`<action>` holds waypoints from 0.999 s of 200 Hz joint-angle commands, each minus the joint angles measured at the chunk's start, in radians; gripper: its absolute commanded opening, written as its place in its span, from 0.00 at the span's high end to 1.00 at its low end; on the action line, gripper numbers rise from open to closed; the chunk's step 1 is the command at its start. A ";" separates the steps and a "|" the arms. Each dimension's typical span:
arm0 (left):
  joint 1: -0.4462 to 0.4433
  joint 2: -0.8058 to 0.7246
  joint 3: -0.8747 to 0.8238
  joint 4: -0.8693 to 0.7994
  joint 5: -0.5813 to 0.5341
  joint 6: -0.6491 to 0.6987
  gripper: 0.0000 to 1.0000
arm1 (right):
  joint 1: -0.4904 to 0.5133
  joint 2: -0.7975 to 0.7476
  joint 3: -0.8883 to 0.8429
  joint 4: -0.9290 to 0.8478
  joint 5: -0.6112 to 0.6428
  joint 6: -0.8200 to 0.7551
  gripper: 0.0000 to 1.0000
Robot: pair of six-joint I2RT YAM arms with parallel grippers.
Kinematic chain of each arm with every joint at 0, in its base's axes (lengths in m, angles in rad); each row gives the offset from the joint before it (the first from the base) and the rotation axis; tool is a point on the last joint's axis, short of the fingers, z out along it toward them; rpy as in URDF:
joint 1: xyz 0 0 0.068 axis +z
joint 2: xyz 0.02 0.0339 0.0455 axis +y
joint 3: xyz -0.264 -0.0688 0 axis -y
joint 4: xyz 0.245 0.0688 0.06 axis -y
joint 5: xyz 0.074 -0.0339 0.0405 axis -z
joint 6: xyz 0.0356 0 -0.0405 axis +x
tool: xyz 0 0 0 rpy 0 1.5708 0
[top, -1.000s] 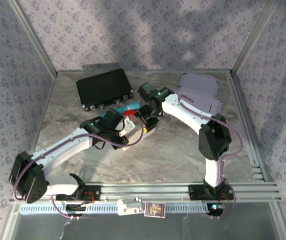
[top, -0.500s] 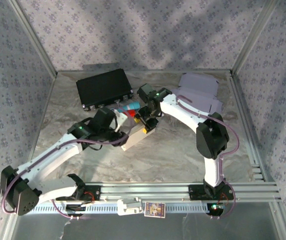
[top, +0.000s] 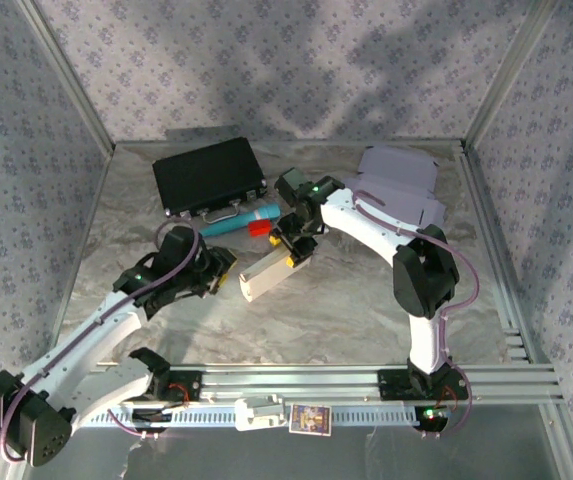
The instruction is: Fold the paper box
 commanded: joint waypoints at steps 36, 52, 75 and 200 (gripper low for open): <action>0.002 -0.033 -0.012 0.003 0.077 -0.367 0.65 | 0.001 -0.004 -0.008 -0.019 0.004 0.001 0.47; 0.002 -0.020 -0.006 -0.008 0.110 -0.370 0.70 | 0.002 -0.004 -0.008 -0.016 0.006 0.001 0.47; 0.002 0.010 0.014 -0.005 0.128 -0.361 0.72 | 0.002 -0.001 -0.006 -0.013 0.002 0.002 0.47; 0.001 0.092 0.075 -0.045 0.182 -0.260 0.81 | 0.003 -0.003 -0.010 -0.010 -0.001 0.004 0.48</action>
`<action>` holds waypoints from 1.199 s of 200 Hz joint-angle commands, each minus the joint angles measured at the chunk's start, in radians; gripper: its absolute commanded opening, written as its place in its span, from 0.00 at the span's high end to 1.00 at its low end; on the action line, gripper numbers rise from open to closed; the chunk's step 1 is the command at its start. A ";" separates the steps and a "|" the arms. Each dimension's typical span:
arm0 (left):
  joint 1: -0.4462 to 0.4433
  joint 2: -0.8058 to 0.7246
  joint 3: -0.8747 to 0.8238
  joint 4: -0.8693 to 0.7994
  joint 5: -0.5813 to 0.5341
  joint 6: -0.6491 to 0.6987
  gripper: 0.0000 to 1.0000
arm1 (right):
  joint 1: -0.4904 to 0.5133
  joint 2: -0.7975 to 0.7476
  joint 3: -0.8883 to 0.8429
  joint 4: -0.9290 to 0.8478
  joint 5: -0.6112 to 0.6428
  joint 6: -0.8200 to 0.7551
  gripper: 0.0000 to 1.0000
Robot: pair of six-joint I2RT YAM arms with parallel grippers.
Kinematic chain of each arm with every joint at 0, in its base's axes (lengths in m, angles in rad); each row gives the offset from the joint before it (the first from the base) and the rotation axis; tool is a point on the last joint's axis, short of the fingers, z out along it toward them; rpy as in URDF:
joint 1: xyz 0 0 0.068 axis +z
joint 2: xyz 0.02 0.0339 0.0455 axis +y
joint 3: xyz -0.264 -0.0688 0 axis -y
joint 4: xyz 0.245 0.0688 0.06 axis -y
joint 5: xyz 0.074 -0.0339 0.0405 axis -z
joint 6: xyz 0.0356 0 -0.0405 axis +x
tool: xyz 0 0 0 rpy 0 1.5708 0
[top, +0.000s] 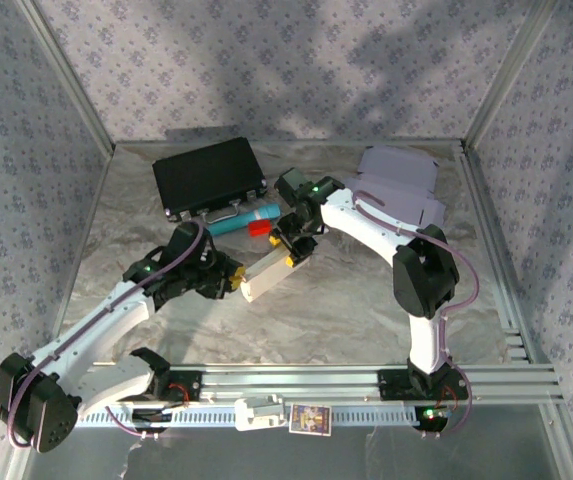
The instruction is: Fold the paper box
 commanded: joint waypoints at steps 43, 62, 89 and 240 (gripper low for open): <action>0.001 0.035 0.074 -0.064 0.026 0.072 0.85 | 0.004 -0.002 -0.011 -0.017 -0.002 0.007 0.48; 0.001 0.042 0.076 -0.079 0.028 0.095 0.85 | 0.005 -0.002 -0.011 -0.016 -0.002 0.007 0.48; 0.001 0.049 0.082 -0.101 0.031 0.115 0.82 | 0.005 -0.005 -0.014 -0.017 -0.001 0.008 0.48; 0.002 0.092 0.126 -0.145 0.051 0.188 0.80 | 0.011 -0.016 -0.027 -0.008 0.006 0.012 0.49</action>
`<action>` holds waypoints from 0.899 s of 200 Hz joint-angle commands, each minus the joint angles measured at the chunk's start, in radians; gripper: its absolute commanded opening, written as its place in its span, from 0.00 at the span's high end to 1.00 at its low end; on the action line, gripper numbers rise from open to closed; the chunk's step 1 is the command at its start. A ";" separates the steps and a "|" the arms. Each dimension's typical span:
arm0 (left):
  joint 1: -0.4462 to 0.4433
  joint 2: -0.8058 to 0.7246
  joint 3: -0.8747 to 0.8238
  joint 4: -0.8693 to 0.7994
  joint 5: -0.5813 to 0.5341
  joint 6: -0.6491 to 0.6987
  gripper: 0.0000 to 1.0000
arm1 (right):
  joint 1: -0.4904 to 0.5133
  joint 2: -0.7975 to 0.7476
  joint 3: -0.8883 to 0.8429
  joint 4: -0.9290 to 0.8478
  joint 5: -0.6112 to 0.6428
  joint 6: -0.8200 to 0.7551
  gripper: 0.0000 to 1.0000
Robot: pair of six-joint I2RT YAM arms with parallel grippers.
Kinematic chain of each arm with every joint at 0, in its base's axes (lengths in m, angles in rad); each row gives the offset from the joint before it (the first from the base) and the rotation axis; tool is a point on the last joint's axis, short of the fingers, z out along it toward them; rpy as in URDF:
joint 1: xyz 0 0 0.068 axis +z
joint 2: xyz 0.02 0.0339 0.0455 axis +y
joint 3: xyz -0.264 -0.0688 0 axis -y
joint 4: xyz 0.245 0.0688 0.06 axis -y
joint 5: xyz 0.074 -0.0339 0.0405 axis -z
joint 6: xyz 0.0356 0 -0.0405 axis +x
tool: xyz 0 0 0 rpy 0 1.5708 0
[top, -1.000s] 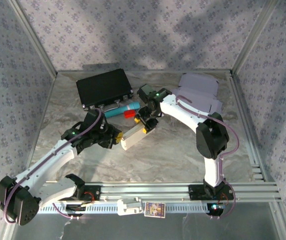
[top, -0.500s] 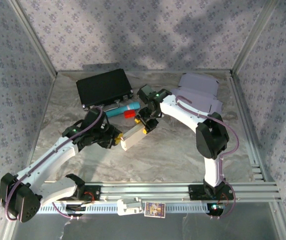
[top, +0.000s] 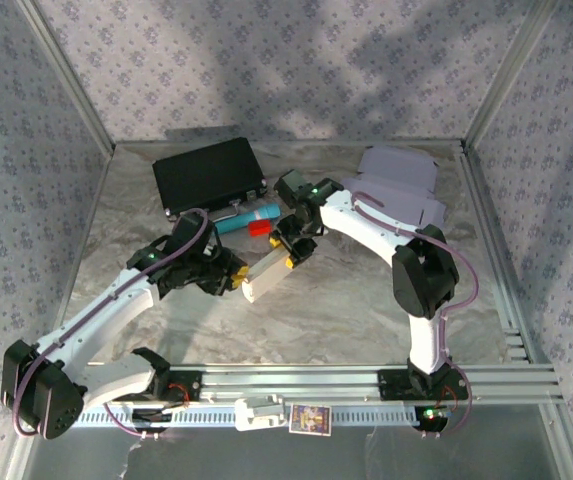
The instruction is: Fold the paper box
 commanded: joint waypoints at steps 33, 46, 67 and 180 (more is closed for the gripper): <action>-0.001 0.020 0.031 -0.050 0.017 0.056 0.83 | 0.006 -0.016 -0.013 -0.021 0.006 0.009 0.49; -0.003 0.028 0.038 -0.065 0.018 0.076 0.85 | 0.007 -0.016 -0.015 -0.017 0.006 0.010 0.49; -0.004 0.037 0.046 -0.113 0.010 0.119 0.92 | 0.008 -0.015 -0.013 -0.018 0.004 0.009 0.49; -0.006 0.147 0.147 -0.298 -0.017 0.334 0.95 | 0.003 -0.013 0.003 -0.027 0.006 -0.007 0.49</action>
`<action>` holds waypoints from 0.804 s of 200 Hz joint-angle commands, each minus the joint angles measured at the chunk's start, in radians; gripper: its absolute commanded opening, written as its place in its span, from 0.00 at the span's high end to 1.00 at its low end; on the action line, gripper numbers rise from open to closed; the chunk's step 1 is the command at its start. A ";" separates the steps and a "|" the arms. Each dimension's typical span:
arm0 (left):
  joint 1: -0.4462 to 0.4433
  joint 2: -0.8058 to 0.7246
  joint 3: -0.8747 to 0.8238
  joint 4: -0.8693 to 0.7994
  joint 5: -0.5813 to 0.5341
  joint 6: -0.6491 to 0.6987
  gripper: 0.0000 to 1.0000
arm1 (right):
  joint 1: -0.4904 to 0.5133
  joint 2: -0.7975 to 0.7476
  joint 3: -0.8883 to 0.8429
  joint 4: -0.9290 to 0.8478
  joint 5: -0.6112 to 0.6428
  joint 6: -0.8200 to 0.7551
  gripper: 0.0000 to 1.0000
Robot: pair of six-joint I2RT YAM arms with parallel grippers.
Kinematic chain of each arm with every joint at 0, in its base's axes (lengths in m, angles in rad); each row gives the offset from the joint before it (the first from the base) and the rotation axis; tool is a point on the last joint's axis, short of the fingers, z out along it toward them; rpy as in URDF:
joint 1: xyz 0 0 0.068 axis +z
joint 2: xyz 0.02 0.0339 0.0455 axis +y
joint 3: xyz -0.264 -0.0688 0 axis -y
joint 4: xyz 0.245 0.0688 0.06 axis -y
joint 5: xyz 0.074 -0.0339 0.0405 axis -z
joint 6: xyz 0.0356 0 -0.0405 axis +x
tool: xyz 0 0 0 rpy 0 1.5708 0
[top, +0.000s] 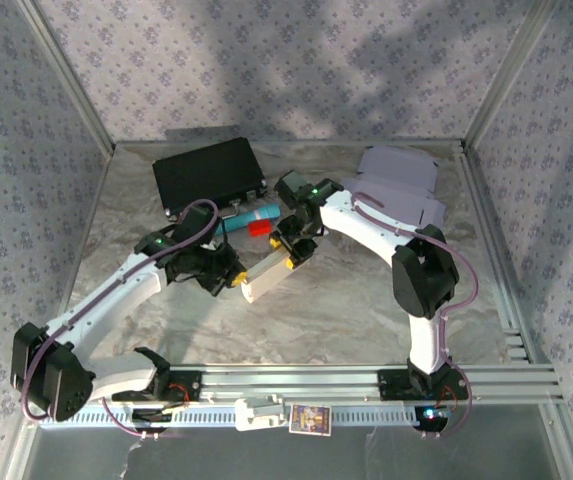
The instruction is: Fold the paper box
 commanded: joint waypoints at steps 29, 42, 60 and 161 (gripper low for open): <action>-0.020 0.059 0.058 -0.167 -0.058 0.155 0.96 | 0.001 -0.016 0.012 -0.031 0.007 -0.015 0.48; -0.025 0.073 0.075 -0.187 -0.078 0.183 0.96 | 0.001 -0.017 0.012 -0.032 0.008 -0.017 0.49; -0.040 0.093 0.108 -0.220 -0.115 0.219 0.96 | 0.002 -0.019 0.011 -0.033 0.012 -0.020 0.48; -0.113 0.168 0.221 -0.266 -0.250 0.297 0.99 | -0.005 -0.040 0.026 -0.046 -0.010 -0.024 0.37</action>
